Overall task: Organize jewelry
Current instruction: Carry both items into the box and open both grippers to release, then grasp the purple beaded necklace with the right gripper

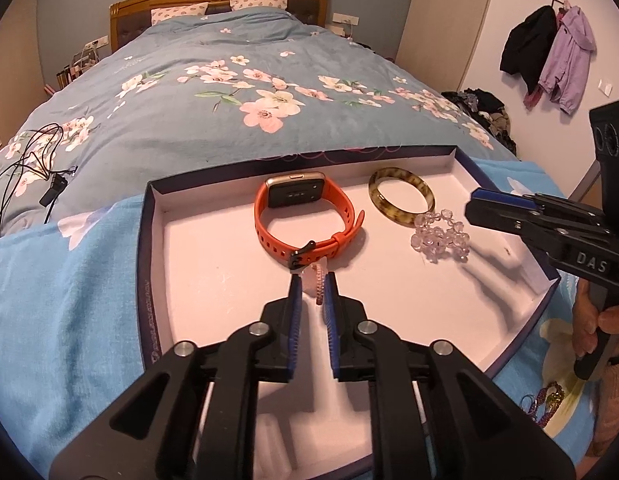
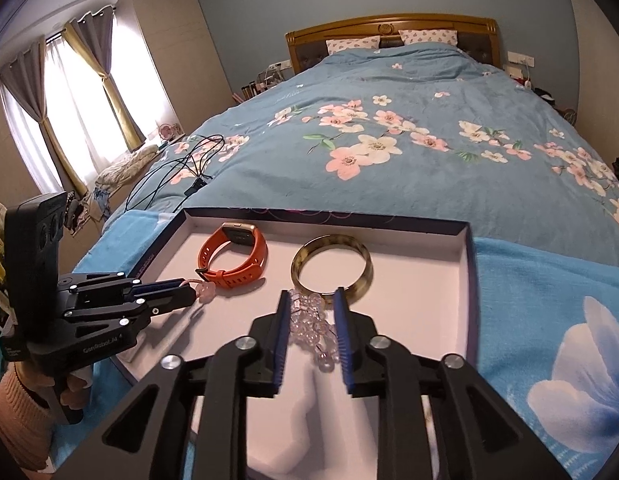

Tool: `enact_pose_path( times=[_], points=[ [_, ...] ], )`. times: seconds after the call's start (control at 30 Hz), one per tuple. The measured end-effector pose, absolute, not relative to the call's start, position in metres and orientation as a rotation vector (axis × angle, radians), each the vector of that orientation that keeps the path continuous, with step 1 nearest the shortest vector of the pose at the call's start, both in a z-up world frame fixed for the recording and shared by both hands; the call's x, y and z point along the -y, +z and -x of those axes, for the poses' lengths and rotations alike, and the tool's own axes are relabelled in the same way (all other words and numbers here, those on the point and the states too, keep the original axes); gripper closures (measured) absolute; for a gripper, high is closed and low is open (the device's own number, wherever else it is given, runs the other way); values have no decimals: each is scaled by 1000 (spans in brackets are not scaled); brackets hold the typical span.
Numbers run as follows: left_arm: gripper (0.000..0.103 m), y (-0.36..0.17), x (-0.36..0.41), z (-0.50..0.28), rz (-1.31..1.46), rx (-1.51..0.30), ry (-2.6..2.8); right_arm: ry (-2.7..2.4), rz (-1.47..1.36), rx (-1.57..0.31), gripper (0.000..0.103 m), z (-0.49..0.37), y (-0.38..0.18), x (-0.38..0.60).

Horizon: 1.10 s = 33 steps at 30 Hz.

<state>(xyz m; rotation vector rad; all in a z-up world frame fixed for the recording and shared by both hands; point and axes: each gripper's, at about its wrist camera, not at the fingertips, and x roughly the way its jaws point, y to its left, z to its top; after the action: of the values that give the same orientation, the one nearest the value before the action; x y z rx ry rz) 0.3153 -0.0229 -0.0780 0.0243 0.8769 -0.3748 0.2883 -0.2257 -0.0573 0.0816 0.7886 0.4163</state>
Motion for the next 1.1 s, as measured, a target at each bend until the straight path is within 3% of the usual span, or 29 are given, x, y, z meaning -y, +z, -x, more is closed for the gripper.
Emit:
enact_pose_path(
  times=[0.07, 0.17, 0.63, 1.1],
  points=[
    [81, -73, 22, -310, -33, -853, -356, 411, -73, -775, 76, -281, -52, 229],
    [76, -60, 20, -297, -50, -802, -341, 435, -69, -750, 71, -264, -41, 235],
    [68, -27, 0, -192, -75, -689, -418, 506, 65, -783, 68, -167, -46, 248],
    [67, -61, 16, -144, -127, -763, -509, 470, 23, -888, 84, -134, -80, 264]
  ],
)
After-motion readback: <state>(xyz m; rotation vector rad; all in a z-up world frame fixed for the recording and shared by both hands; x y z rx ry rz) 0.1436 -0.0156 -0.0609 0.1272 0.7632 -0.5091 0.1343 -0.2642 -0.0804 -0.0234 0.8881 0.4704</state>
